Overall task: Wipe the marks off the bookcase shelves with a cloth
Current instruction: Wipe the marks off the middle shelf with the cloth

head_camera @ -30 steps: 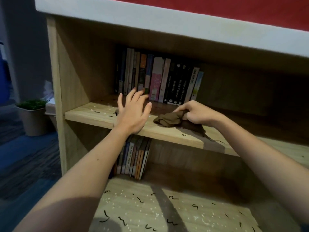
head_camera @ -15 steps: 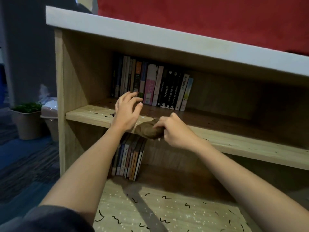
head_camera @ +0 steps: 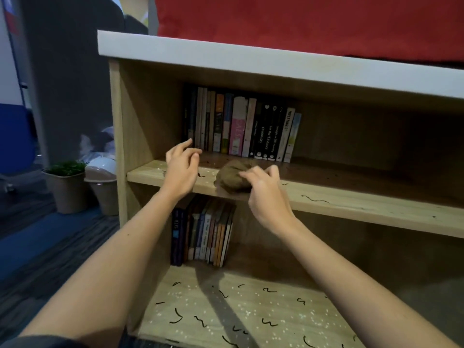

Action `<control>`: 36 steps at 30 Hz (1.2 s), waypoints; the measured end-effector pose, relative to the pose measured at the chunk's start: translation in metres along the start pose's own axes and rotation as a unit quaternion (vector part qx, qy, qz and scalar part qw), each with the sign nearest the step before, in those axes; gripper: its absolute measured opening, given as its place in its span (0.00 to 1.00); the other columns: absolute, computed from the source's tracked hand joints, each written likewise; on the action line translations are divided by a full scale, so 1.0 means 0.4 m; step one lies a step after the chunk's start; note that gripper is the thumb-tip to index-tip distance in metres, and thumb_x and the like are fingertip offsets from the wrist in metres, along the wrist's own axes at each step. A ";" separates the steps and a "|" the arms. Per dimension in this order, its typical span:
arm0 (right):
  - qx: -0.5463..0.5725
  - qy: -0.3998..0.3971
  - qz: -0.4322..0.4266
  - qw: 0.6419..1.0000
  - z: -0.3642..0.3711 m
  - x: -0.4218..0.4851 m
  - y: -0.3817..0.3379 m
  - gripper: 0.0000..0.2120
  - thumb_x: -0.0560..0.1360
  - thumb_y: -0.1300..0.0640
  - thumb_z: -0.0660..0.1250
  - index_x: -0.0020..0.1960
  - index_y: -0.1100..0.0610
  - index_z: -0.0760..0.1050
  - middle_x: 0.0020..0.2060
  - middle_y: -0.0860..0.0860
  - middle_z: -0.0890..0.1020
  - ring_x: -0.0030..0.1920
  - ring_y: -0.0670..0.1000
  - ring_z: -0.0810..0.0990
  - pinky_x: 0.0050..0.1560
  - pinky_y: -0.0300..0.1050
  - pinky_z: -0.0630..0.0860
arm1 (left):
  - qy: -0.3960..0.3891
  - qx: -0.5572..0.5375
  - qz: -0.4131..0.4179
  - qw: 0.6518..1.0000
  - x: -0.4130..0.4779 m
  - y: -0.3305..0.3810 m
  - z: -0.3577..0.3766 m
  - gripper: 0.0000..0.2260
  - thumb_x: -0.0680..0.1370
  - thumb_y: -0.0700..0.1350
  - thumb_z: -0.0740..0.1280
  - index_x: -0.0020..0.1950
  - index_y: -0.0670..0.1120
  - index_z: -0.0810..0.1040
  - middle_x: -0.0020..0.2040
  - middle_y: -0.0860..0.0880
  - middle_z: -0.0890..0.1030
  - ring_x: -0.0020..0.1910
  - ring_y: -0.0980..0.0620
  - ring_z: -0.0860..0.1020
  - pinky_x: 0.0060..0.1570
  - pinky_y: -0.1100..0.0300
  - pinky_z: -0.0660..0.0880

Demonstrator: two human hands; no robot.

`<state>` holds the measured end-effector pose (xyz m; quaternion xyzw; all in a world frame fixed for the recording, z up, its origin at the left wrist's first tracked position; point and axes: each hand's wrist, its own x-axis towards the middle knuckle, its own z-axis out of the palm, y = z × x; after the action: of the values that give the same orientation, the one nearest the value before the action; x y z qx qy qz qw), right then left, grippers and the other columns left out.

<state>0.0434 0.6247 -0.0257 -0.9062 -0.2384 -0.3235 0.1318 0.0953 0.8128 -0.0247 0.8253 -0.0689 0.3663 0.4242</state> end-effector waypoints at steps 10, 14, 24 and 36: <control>0.072 -0.067 0.014 0.995 0.031 0.076 -0.018 0.20 0.75 0.69 0.58 0.65 0.56 0.72 0.55 0.51 0.76 0.56 0.51 0.65 0.60 0.47 0.68 | 0.056 0.148 -0.060 0.986 0.035 -0.084 0.025 0.18 0.81 0.53 0.52 0.64 0.50 0.73 0.72 0.50 0.66 0.72 0.49 0.57 0.70 0.49 0.53; 0.090 0.023 0.075 0.993 0.008 0.197 0.027 0.18 0.76 0.68 0.57 0.62 0.57 0.74 0.55 0.55 0.75 0.54 0.52 0.67 0.56 0.44 0.66 | 0.100 0.195 -0.055 0.974 0.042 -0.095 0.045 0.19 0.81 0.56 0.50 0.67 0.52 0.71 0.73 0.51 0.65 0.74 0.49 0.56 0.71 0.47 0.49; 0.058 -0.191 0.079 0.977 0.102 0.275 0.031 0.20 0.72 0.70 0.56 0.58 0.58 0.78 0.55 0.58 0.79 0.55 0.57 0.75 0.55 0.50 0.75 | 0.095 0.221 -0.056 0.969 0.045 -0.103 0.047 0.20 0.81 0.55 0.48 0.69 0.51 0.69 0.74 0.51 0.63 0.74 0.49 0.54 0.71 0.47 0.47; 0.009 -0.055 0.016 0.998 0.084 0.115 -0.037 0.18 0.75 0.65 0.61 0.64 0.56 0.73 0.54 0.50 0.76 0.55 0.52 0.66 0.56 0.47 0.70 | 0.044 0.223 -0.069 0.971 0.043 -0.096 0.037 0.25 0.81 0.58 0.43 0.70 0.50 0.67 0.75 0.49 0.61 0.75 0.50 0.52 0.72 0.47 0.44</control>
<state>0.0846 0.6665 -0.0200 -0.9249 -0.2339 -0.2693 0.1314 0.1321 0.8291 -0.0438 0.8847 0.0902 0.3787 0.2564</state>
